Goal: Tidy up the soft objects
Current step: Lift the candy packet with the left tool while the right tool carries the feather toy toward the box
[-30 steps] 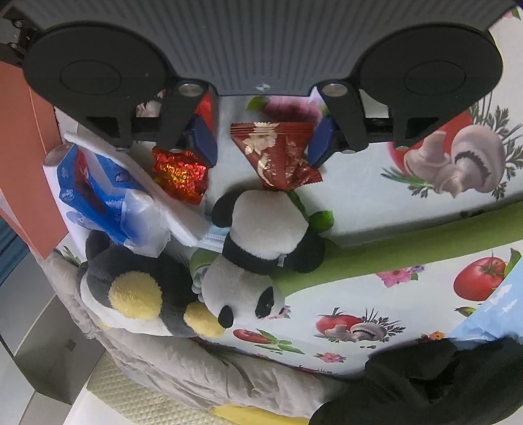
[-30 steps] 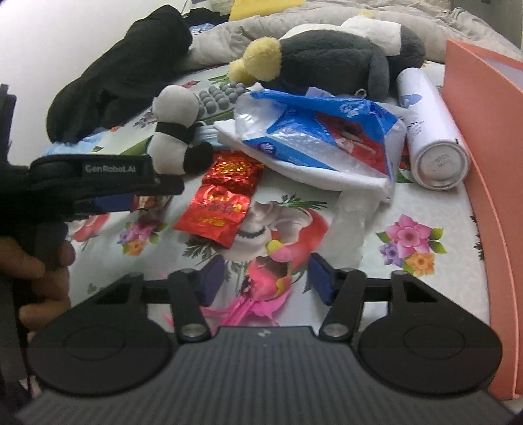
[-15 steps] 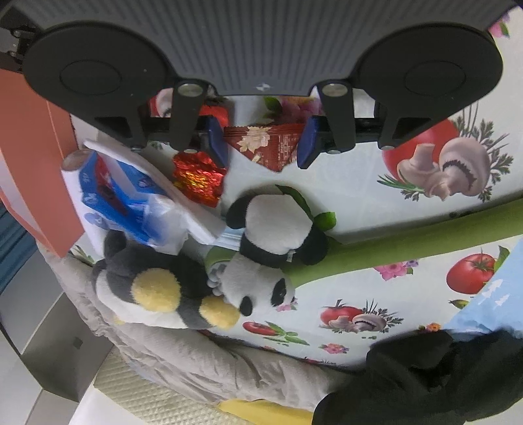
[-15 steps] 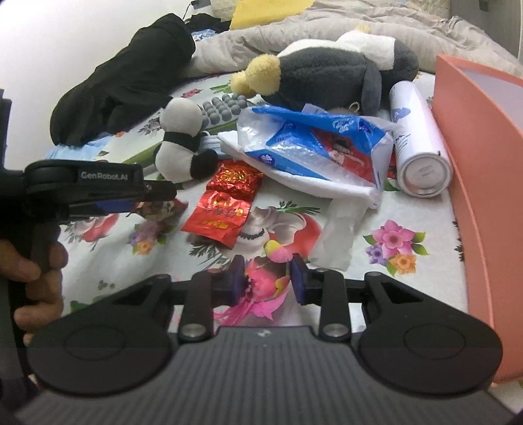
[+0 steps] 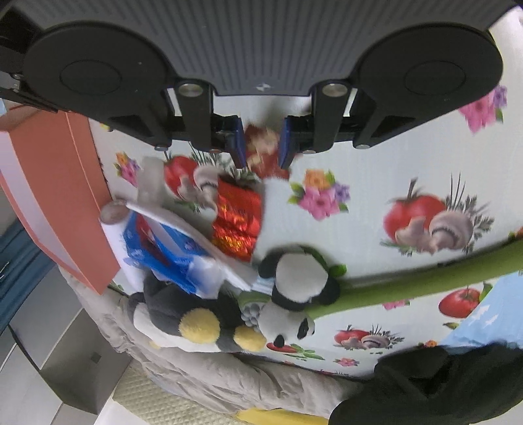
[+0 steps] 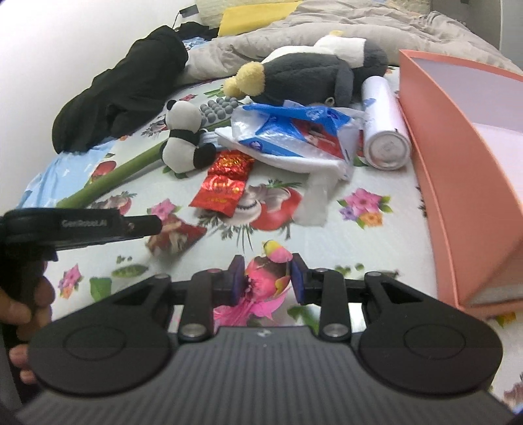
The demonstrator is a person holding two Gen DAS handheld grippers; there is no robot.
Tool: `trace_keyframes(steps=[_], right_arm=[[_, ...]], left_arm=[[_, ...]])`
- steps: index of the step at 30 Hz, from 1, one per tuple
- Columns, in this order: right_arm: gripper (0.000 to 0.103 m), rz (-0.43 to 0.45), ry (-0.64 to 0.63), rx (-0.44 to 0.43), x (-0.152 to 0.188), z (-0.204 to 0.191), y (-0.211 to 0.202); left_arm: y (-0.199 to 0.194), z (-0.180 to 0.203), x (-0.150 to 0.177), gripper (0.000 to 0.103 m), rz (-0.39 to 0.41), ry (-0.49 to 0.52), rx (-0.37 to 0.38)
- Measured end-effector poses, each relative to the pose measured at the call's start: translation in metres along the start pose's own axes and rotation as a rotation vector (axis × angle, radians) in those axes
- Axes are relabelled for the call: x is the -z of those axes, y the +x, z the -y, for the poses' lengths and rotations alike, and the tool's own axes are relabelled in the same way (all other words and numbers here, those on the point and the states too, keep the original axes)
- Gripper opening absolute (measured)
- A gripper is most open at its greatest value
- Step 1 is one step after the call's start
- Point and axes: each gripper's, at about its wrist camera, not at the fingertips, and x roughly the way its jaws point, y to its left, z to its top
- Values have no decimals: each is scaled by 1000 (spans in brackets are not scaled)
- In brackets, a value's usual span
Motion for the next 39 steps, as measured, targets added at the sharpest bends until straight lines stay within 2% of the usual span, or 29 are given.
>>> trace_keyframes(steps=[5, 7, 8, 11, 15, 16, 18, 27, 29, 30, 35, 39], right_arm=[[33, -11, -5, 20, 14, 2, -5], [33, -17, -10, 34, 18, 2, -3], [33, -17, -9, 37, 21, 3, -3], [34, -25, -6, 50, 27, 6, 2], [35, -40, 13, 65, 33, 13, 6], [37, -35, 14, 61, 33, 13, 5], [44, -35, 19, 65, 33, 14, 4], [44, -15, -29, 69, 40, 11, 4], [37, -15, -39, 73, 42, 10, 3], [35, -17, -40, 74, 42, 10, 2], [34, -17, -45, 94, 42, 15, -8], [34, -13, -5, 89, 42, 21, -16]], left_arm=[[-10, 1, 6, 29, 17, 9, 11], [-9, 3, 7, 46, 23, 34, 3], [-8, 4, 6, 50, 26, 50, 3], [-5, 7, 5, 57, 46, 109, 2], [9, 12, 5, 60, 22, 186, -5], [14, 12, 6, 62, 17, 203, -6], [22, 12, 7, 63, 6, 228, -22], [43, 17, 15, 63, 12, 326, -62], [42, 19, 16, 60, 17, 317, -63], [41, 19, 17, 54, 17, 312, -59], [34, 28, 25, 53, 7, 320, -61], [23, 32, 30, 53, 11, 269, -38]])
